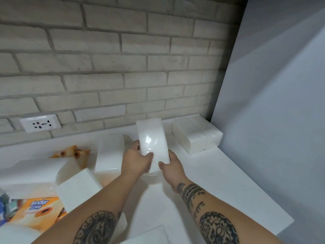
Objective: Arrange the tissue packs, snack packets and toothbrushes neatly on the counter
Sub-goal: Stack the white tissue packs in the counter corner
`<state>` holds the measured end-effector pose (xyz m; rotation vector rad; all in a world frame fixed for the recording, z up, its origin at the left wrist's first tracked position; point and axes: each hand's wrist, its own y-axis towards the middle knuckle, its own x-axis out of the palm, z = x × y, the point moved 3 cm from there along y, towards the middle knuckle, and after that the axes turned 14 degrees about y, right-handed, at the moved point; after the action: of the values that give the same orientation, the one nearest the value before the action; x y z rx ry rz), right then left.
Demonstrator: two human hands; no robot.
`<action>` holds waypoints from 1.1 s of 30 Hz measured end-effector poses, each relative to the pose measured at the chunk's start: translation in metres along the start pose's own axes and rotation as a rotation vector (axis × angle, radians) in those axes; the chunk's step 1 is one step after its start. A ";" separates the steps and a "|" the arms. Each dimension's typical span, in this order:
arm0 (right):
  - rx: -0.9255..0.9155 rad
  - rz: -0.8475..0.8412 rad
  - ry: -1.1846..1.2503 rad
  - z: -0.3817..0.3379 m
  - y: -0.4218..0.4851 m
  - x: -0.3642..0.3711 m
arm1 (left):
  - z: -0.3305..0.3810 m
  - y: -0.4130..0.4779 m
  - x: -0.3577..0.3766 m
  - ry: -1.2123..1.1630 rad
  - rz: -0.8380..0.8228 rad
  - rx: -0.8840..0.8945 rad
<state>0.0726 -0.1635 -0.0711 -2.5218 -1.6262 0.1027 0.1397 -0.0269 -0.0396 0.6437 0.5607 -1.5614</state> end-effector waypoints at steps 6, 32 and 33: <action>-0.158 -0.022 0.142 -0.038 -0.006 -0.009 | 0.034 0.004 -0.020 -0.485 -0.077 -0.005; -0.207 -0.092 -0.313 -0.054 0.027 -0.042 | 0.030 0.016 0.043 -0.475 -0.274 -0.098; -0.220 -0.128 -0.388 -0.049 0.030 -0.042 | 0.023 0.022 0.051 -0.480 -0.284 -0.133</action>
<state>0.0888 -0.2177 -0.0280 -2.6750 -2.0382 0.4478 0.1576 -0.0816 -0.0578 0.0754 0.3961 -1.8485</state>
